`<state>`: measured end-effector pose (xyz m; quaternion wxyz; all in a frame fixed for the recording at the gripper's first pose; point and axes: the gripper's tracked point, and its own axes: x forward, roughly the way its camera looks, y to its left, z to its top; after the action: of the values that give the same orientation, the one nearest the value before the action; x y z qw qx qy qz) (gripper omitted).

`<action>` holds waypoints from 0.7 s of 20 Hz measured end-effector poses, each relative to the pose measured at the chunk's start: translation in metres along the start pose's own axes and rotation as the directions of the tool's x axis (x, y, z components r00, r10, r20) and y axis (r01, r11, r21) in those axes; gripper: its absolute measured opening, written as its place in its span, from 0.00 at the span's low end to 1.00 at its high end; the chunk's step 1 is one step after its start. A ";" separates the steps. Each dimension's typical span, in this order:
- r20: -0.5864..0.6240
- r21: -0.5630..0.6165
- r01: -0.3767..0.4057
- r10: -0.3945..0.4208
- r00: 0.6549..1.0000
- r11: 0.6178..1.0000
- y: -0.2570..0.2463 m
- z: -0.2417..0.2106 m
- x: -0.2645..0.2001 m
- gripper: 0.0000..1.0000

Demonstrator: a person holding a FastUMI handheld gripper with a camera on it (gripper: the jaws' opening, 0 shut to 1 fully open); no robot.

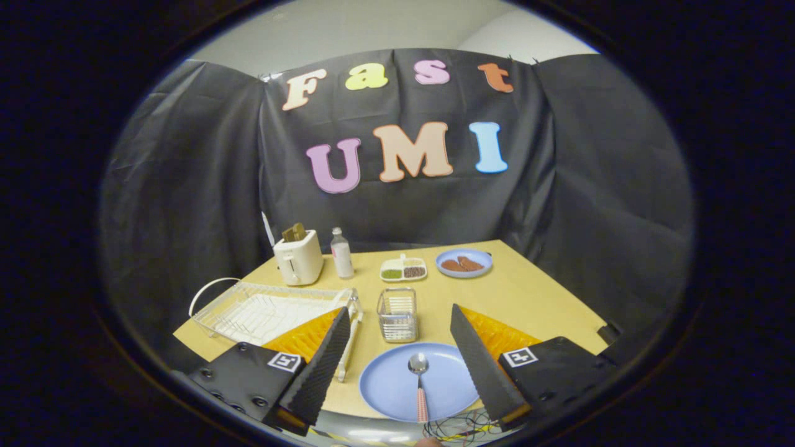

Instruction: Take the plate from the dish rack, then take the spoon from the basket and place it into the plate.

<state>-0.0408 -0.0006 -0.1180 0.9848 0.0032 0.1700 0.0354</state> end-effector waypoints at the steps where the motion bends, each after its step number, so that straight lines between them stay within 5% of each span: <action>1: 0.025 -0.013 -0.007 0.007 1.000 1.000 0.006 0.013 -0.001 1.00; 14: 0.281 -0.042 -0.007 0.018 0.959 0.999 0.040 0.119 -0.016 1.00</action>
<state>-0.0188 0.0392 0.0003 0.9986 -0.0109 0.0274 0.0443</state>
